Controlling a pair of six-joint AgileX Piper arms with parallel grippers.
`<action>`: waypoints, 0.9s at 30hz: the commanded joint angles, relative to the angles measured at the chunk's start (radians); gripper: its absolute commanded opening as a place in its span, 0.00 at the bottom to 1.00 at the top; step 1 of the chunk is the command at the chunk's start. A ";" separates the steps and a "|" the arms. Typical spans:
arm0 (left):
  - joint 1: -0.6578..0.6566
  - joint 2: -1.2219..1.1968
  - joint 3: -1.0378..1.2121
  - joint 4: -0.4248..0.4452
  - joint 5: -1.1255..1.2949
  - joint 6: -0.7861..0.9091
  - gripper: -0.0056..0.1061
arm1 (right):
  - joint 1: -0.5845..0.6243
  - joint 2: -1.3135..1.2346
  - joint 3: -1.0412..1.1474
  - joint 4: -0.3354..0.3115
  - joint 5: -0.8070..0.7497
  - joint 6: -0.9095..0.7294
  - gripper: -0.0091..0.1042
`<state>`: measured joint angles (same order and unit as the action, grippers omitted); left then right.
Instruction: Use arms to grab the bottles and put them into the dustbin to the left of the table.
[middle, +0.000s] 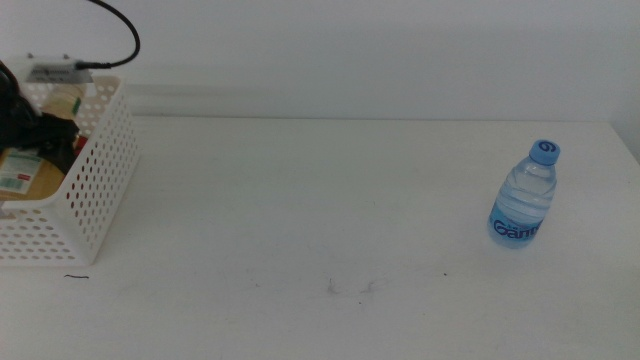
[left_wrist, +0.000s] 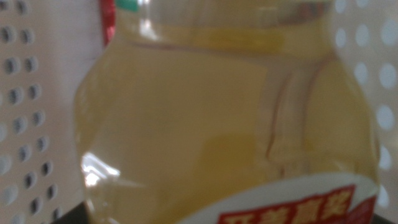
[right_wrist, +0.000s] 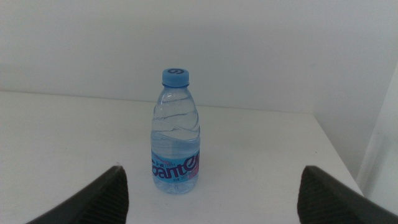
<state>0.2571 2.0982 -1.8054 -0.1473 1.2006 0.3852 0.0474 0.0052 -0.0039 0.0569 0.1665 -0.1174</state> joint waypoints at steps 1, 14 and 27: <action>0.001 0.000 -0.019 -0.040 -0.024 0.009 0.18 | -0.008 -0.005 0.004 0.000 -0.010 -0.002 0.87; -0.010 -0.072 -0.022 -0.045 0.020 -0.002 0.89 | -0.008 -0.005 0.004 0.000 -0.010 -0.002 0.87; -0.176 -0.524 0.033 -0.141 0.020 -0.002 0.89 | -0.008 -0.005 0.004 0.000 -0.010 -0.002 0.87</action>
<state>0.1095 1.6315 -1.7880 -0.2427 1.2138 0.3712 0.0474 0.0052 -0.0039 0.0569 0.1665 -0.1174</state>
